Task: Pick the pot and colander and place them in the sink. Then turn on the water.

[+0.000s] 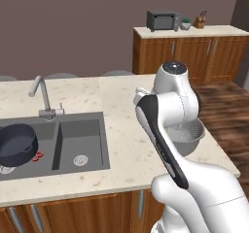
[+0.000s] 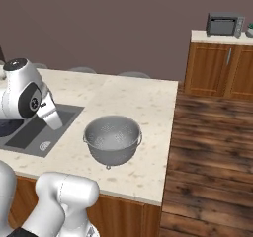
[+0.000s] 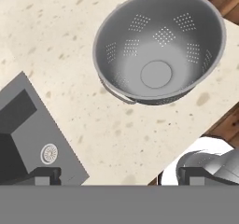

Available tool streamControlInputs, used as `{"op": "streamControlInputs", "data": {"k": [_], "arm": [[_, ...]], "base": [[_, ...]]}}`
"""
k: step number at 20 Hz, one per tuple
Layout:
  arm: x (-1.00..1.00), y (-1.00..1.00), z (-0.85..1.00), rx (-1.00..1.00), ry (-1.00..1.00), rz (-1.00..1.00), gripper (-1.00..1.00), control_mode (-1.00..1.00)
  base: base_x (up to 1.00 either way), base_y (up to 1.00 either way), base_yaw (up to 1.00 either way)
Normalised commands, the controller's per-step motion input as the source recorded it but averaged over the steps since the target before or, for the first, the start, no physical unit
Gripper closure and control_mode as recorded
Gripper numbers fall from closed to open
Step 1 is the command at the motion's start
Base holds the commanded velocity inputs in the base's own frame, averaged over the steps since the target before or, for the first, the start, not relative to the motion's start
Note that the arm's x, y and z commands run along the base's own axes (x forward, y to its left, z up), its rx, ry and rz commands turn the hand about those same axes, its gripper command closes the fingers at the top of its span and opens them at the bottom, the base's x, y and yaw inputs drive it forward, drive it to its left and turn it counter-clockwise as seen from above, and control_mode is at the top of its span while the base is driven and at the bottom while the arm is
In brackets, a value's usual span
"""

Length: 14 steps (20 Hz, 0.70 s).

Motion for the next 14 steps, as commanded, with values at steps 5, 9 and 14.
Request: {"op": "streamControlInputs", "data": {"k": [5, 9, 14], "arm": [[0.11, -0.05, 0.0, 0.0, 0.0, 0.0, -1.0, -1.0], [0.25, -0.04, 0.0, 0.0, 0.07, 0.0, -1.0, -1.0], [0.24, -0.05, 0.0, -0.04, 0.13, 0.02, -1.0, -1.0]], "base": [[0.04, -0.03, 0.0], [0.0, 0.0, 0.0], [0.0, 0.0, 0.0]]}}
